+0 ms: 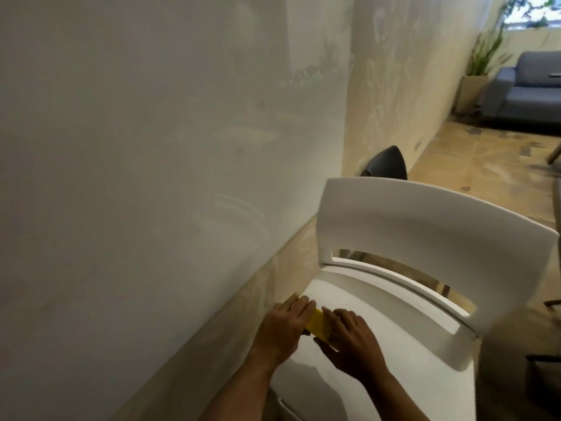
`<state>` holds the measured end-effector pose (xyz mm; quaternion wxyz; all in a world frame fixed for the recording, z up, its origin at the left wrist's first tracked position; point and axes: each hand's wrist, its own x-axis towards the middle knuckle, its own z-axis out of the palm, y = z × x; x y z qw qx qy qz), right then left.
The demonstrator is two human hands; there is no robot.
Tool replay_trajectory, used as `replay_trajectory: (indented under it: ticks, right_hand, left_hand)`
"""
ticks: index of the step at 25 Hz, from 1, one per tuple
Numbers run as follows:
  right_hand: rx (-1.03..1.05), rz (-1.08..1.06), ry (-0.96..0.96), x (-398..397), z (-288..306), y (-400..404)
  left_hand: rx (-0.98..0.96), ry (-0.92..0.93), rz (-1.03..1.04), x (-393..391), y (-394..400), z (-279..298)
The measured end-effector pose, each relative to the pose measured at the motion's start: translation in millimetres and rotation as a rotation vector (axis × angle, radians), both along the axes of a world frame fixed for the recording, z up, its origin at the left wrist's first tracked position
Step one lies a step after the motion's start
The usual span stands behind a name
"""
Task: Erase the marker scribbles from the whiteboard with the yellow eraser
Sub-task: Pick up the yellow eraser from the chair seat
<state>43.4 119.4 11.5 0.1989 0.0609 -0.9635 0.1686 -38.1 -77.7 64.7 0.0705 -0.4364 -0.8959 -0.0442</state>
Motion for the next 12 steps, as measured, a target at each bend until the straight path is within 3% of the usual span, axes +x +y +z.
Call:
replay_trajectory:
  ticks: [12]
  right_hand:
    - [0.211, 0.248, 0.696, -133, 228, -128]
  left_hand:
    - [0.161, 0.550, 0.241, -57, -154, 211]
